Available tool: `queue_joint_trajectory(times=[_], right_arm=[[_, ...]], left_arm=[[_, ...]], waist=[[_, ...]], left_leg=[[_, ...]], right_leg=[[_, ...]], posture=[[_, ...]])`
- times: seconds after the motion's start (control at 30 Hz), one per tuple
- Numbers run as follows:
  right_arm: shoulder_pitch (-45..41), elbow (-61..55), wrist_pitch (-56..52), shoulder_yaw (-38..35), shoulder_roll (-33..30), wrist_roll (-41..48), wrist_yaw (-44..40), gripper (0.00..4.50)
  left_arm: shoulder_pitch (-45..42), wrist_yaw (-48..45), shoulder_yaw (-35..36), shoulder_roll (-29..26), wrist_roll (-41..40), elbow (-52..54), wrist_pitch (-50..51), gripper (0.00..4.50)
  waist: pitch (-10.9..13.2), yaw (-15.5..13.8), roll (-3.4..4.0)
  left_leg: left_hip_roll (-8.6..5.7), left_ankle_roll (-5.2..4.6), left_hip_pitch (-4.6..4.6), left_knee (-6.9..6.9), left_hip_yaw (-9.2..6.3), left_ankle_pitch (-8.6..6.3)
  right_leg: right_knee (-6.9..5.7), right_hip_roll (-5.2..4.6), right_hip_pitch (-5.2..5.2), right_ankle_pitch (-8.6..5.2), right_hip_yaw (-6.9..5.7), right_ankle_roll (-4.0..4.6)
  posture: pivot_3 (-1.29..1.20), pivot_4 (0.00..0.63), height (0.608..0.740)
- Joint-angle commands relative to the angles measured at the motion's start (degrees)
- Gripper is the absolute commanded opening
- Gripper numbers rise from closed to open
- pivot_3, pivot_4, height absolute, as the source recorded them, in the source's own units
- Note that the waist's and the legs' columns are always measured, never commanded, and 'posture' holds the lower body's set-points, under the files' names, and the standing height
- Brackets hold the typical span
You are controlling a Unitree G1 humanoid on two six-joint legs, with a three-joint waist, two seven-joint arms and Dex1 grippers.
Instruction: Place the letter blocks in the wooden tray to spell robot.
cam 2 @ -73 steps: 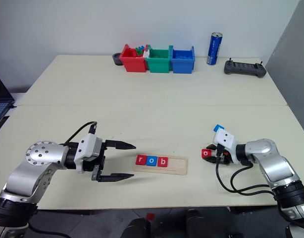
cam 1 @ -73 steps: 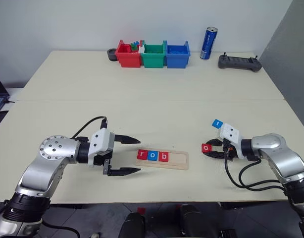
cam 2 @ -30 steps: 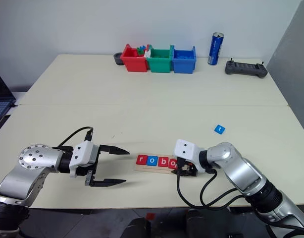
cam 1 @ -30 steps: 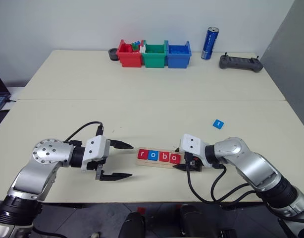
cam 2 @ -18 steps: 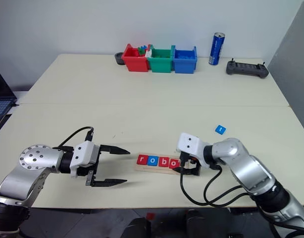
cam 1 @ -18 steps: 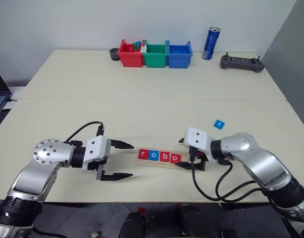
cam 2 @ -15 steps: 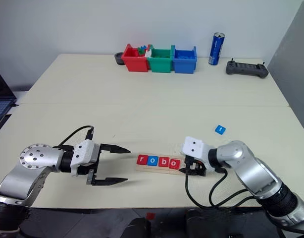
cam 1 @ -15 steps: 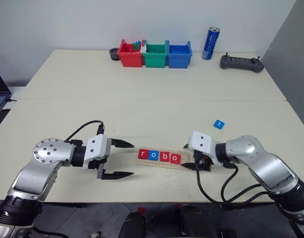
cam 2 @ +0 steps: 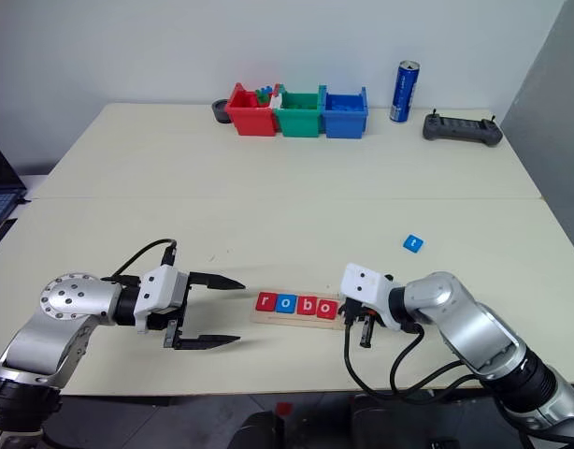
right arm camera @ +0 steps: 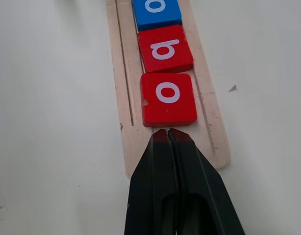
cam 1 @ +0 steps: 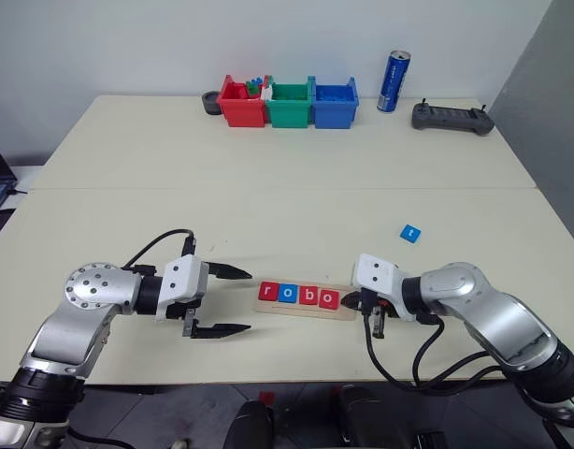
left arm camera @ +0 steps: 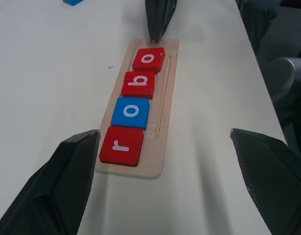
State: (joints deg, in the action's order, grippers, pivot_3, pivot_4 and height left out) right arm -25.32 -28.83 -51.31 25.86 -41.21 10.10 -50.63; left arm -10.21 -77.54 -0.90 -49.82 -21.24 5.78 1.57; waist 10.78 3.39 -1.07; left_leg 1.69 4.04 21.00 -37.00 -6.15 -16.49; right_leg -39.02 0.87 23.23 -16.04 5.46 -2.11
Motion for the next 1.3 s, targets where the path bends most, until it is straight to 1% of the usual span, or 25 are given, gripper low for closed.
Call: queue_joint_trajectory(times=[0.03,0.37,0.53,0.73,0.87,0.93,1.0,1.17,1.3], right_arm=[[-0.67,-0.38,0.81,0.54,0.66,-0.57,0.64,0.04],[-1.68,3.19,3.32,1.27,4.21,-2.2,2.32,0.04],[-1.47,4.31,5.01,1.12,4.8,-3.29,2.94,0.04],[-2.1,2.99,5.07,-0.7,3.87,-2.54,2.04,0.04],[-2.21,0.25,2.54,-5.24,3.27,0.49,1.56,0.04],[-1.92,-0.48,0.69,-10.18,4.42,2.14,3.82,0.39],[-1.03,-0.15,-0.3,-14.76,4.73,2.66,6.19,0.94],[1.42,5.94,2.93,-22.14,3.18,0.79,10.79,2.63],[0.09,17.33,9.66,-23.61,0.89,-1.93,11.62,3.99]], left_arm=[[-0.01,-0.55,0.05,0.51,0.35,-0.69,-2.13,4.5],[-0.07,-0.8,0.05,1.2,0.65,-1.0,-2.67,4.5],[-0.59,-0.87,0.02,1.24,0.55,-0.93,-2.26,4.5],[0.33,-1.34,0.36,1.35,0.62,-1.92,-3.7,4.5],[0.92,-1.21,0.44,1.33,0.63,-1.86,-4.27,4.5],[1.05,-0.79,0.4,1.32,0.49,-0.97,-3.74,4.5],[0.88,-0.27,0.42,1.23,0.01,0.36,-2.39,4.5],[-0.31,0.31,0.85,0.73,-1.3,3.11,1.54,4.5],[-1.67,0.49,1.21,0.24,-2.14,4.45,4.33,4.5]], waist=[[0.0,0.0,0.0],[0.0,0.01,0.0],[0.0,0.02,0.0],[0.0,0.02,0.0],[0.0,0.01,0.0],[0.0,0.0,0.0],[0.0,-0.04,0.0],[0.0,-0.09,0.0],[0.0,-0.05,0.0]], left_leg=[[0.0,0.0,0.0,0.0,0.0,0.0],[0.0,0.0,0.0,0.0,0.0,0.0],[0.0,0.0,0.0,0.0,-0.01,0.0],[0.0,0.0,0.0,0.0,-0.01,0.0],[0.0,0.0,0.0,0.0,-0.01,0.0],[0.0,0.0,0.0,0.0,-0.02,0.0],[0.0,0.0,0.0,0.0,-0.02,0.0],[-0.01,0.0,0.02,0.0,-0.01,0.0],[-0.02,0.0,0.01,0.0,0.04,0.0]], right_leg=[[0.0,0.0,0.0,0.0,0.0,0.0],[-0.01,0.0,0.0,0.0,0.0,0.0],[-0.01,0.0,0.0,0.0,0.0,0.0],[-0.01,0.0,0.0,0.0,0.0,0.0],[-0.01,0.0,0.0,0.0,0.0,0.0],[-0.01,0.0,0.0,0.0,-0.01,0.0],[-0.02,0.0,0.0,0.0,-0.01,0.0],[0.0,-0.01,0.0,0.0,0.0,0.0],[-0.01,-0.01,0.0,0.01,0.03,0.01]], posture=[[0.0,0.15,0.74],[0.0,0.15,0.74],[0.0,0.15,0.74],[0.0,0.15,0.74],[0.0,0.15,0.74],[0.0,0.15,0.74],[0.0,0.15,0.74],[0.0,0.15,0.74],[0.0,0.15,0.74]])
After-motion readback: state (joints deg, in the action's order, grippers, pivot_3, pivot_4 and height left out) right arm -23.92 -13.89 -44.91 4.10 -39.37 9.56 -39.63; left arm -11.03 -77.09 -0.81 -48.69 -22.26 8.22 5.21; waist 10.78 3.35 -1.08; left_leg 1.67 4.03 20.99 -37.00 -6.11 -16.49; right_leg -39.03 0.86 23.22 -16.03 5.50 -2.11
